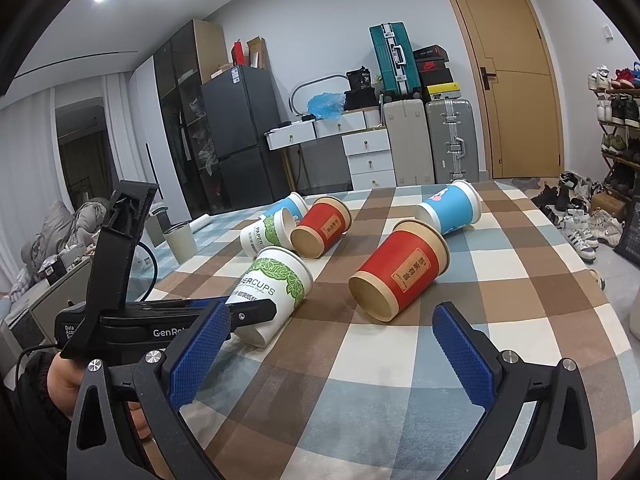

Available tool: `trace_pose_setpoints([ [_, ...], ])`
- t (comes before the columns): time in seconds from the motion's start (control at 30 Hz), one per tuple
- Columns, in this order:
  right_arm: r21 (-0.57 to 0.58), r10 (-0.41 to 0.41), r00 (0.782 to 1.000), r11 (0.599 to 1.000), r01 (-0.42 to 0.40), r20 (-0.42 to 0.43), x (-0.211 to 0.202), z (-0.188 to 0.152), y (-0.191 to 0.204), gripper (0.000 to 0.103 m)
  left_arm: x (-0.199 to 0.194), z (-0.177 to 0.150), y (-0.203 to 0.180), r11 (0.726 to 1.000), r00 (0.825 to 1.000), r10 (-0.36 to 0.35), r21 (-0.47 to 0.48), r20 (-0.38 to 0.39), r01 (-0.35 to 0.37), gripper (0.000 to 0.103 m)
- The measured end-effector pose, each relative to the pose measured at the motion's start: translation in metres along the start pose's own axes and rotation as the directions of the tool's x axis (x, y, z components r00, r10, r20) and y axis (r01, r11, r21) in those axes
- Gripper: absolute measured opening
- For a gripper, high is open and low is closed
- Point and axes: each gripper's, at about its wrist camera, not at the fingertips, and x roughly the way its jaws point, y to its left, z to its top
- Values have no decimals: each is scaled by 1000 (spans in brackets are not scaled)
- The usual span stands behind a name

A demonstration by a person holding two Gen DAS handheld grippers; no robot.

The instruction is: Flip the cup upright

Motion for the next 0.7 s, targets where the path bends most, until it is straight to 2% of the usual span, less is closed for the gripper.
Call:
trace_pose_setpoints([
  [0.3,-5,9,1000,1000,-9,4,1,-1,2,103,-23,-5,5,1000,998,17,-6,53,-17,56],
  [0.7,-41,50,999,998,-50,-10,2,-5,20,103,-81,-26,15,999,991,33,10,133,-34,56],
])
